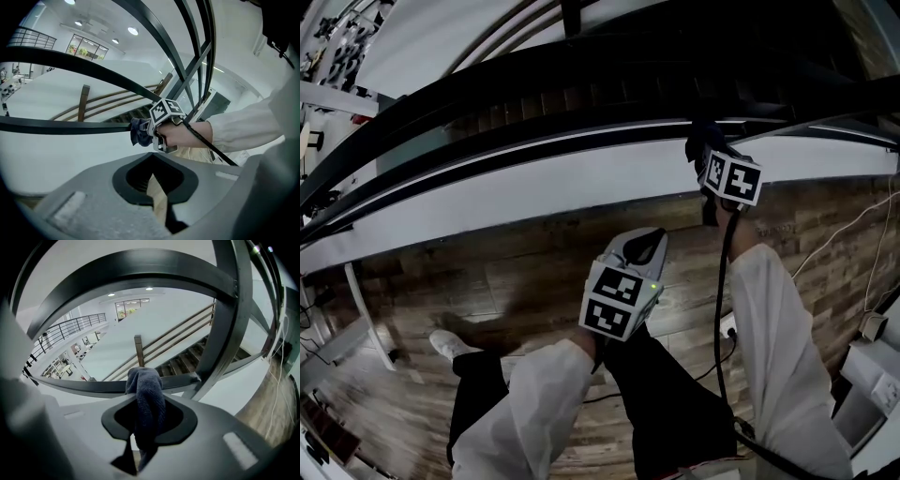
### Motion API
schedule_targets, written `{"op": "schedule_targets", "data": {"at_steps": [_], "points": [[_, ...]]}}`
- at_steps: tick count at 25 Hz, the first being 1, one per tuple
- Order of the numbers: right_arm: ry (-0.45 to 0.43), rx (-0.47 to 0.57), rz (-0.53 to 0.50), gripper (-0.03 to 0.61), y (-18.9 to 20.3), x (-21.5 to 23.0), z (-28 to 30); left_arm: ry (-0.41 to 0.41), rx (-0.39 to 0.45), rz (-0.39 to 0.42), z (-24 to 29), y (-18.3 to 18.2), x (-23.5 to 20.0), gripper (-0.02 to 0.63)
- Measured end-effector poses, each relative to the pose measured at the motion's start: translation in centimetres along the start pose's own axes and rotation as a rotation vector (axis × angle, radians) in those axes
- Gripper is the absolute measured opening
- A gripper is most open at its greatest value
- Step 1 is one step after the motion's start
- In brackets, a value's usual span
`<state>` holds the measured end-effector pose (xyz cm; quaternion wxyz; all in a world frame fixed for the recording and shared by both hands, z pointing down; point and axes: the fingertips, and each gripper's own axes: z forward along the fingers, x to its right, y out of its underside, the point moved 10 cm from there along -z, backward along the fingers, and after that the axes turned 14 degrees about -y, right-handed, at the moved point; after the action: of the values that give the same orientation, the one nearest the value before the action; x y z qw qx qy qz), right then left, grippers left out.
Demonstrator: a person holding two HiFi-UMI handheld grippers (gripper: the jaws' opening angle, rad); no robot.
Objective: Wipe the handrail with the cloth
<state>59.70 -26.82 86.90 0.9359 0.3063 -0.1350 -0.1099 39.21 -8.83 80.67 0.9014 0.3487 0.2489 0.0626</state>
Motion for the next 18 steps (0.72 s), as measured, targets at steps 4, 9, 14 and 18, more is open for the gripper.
{"op": "schedule_targets", "data": {"at_steps": [4,9,14,18], "points": [[0.021,0.002,-0.001,0.080,-0.2,2.5,-0.8,0.020,-0.014,-0.001,1.2,0.2,1.6,0.003],[0.047,0.005,0.021,0.080,-0.3,5.4,-1.5,0.027,-0.017,0.010,2.5,0.0,2.9,0.003],[0.059,0.018,0.072,0.080,-0.1,6.9,-1.7,0.023,-0.015,0.014,3.3,-0.4,3.4,0.003],[0.072,0.000,0.057,0.080,-0.2,7.6,-2.1,0.013,0.002,-0.012,3.7,-1.2,4.0,0.003]]}}
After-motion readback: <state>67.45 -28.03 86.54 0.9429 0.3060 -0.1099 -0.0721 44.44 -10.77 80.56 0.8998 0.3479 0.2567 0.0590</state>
